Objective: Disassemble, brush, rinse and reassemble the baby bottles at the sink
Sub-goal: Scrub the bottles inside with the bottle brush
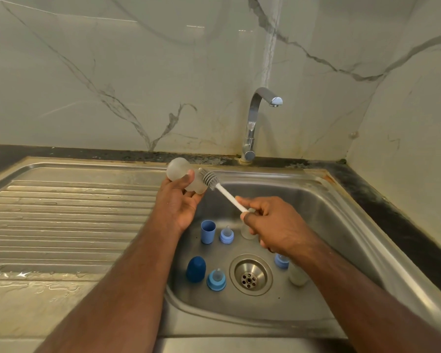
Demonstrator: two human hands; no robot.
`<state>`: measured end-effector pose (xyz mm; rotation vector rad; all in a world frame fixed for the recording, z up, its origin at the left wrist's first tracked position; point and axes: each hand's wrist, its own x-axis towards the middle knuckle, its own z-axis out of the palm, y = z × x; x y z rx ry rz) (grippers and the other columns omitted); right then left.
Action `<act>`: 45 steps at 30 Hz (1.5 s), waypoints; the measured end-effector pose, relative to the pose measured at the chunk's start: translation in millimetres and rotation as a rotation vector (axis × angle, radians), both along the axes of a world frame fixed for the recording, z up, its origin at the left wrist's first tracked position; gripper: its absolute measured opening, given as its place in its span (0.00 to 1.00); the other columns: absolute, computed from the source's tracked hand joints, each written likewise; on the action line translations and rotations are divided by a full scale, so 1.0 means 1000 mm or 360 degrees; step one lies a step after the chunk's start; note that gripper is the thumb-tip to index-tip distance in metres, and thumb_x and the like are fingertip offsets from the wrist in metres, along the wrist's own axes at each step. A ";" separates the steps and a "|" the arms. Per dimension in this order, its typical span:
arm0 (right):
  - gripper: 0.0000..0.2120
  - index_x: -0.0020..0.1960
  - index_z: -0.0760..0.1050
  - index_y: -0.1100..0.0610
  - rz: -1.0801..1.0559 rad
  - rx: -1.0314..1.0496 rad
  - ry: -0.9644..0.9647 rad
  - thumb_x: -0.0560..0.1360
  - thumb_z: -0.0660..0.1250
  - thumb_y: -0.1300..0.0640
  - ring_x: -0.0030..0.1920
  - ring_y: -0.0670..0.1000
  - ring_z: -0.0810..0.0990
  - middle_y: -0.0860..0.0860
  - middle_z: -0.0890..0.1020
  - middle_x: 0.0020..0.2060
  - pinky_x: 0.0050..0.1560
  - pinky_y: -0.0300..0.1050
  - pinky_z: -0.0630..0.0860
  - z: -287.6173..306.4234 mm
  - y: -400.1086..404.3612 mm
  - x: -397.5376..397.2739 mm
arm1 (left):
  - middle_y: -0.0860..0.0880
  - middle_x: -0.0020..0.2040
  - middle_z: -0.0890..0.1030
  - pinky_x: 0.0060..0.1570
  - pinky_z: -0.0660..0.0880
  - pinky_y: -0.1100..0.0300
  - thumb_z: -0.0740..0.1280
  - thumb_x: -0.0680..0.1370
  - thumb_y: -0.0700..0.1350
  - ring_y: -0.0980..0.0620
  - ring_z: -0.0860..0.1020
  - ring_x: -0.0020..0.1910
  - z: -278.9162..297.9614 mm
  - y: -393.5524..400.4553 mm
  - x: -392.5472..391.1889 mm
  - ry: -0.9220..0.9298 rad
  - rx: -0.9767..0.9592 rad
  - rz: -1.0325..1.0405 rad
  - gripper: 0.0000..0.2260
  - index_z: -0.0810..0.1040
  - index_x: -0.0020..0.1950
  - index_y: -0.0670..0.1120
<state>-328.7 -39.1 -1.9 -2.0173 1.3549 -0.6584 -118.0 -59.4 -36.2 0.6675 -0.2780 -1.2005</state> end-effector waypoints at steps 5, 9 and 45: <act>0.19 0.71 0.73 0.41 -0.0039 -0.0009 0.0148 0.81 0.63 0.54 0.30 0.44 0.75 0.43 0.78 0.34 0.36 0.42 0.78 0.000 -0.001 -0.002 | 0.36 0.65 0.78 0.51 0.83 0.47 0.67 0.79 0.35 0.39 0.80 0.62 0.002 0.001 0.000 0.0074 -0.0054 -0.0078 0.19 0.71 0.71 0.40; 0.19 0.69 0.74 0.41 -0.0007 -0.0019 0.0061 0.81 0.65 0.55 0.28 0.43 0.74 0.44 0.79 0.34 0.31 0.37 0.74 0.012 0.001 -0.011 | 0.37 0.65 0.76 0.52 0.83 0.44 0.68 0.80 0.36 0.37 0.79 0.62 -0.001 -0.002 0.003 0.0068 -0.0015 0.0055 0.22 0.69 0.74 0.44; 0.20 0.71 0.72 0.42 -0.0054 0.0067 -0.0051 0.82 0.64 0.56 0.36 0.44 0.78 0.44 0.81 0.42 0.37 0.38 0.76 -0.008 0.003 0.008 | 0.36 0.63 0.81 0.48 0.84 0.48 0.72 0.75 0.42 0.38 0.85 0.55 0.002 0.007 -0.017 -0.0317 0.0004 -0.0415 0.25 0.72 0.72 0.45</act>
